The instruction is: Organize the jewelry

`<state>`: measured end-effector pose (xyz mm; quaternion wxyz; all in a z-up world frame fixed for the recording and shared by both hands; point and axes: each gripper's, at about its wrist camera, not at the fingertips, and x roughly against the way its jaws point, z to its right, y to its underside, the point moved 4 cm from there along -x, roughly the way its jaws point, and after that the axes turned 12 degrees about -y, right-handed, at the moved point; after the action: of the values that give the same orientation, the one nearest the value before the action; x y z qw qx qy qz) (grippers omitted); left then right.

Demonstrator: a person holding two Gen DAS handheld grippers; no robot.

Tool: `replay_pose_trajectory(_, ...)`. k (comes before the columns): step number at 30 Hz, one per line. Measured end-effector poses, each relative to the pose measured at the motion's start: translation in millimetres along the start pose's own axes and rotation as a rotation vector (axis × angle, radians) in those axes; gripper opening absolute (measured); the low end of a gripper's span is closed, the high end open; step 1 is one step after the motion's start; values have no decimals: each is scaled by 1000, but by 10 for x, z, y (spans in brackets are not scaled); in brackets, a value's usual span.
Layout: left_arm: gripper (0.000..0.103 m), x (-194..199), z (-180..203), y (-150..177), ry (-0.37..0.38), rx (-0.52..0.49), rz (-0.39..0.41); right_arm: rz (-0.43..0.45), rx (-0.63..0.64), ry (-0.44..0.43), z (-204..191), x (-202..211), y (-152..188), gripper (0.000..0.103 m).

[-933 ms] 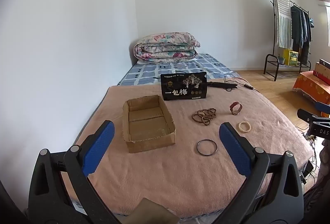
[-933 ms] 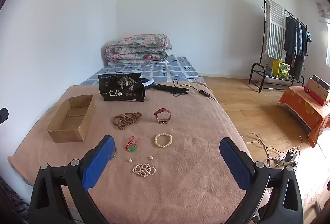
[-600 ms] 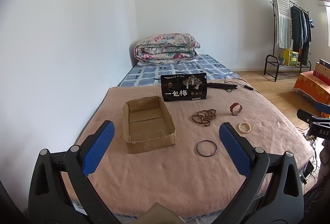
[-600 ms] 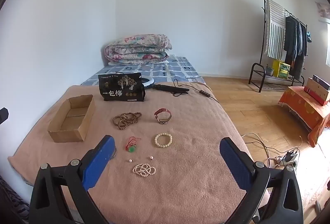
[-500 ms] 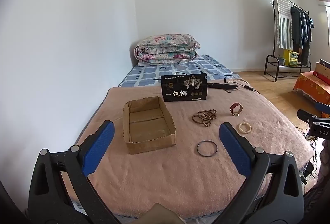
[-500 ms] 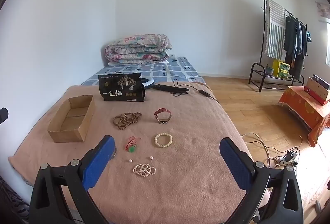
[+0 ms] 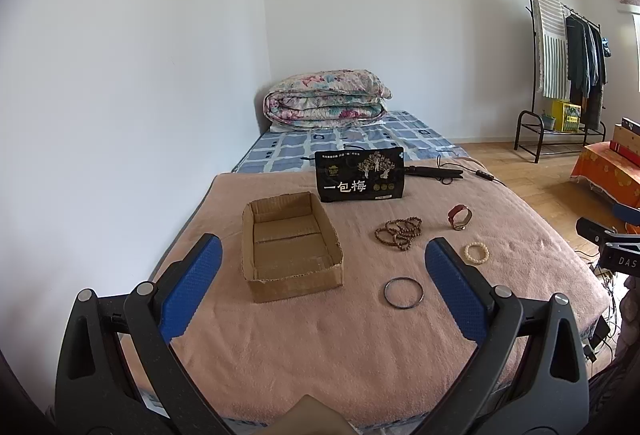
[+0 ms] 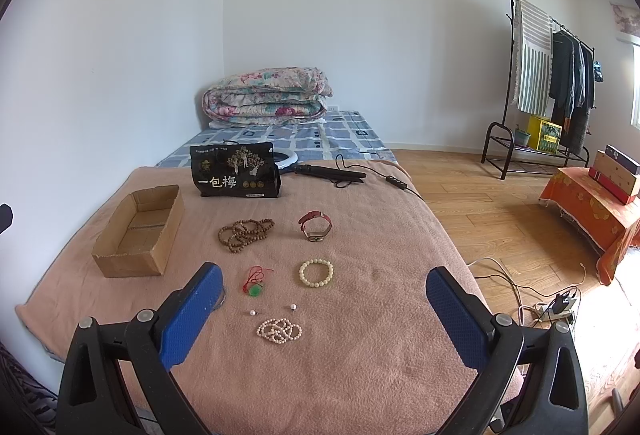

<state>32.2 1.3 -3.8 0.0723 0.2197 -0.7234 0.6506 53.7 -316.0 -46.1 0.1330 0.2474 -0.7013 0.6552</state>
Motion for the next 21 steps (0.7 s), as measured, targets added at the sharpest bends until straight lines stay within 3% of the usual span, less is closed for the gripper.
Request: replay_pose_trajectory(21,103,-9,-112,-129,-6,3,3,-7,3,0,-13,-24,18,103)
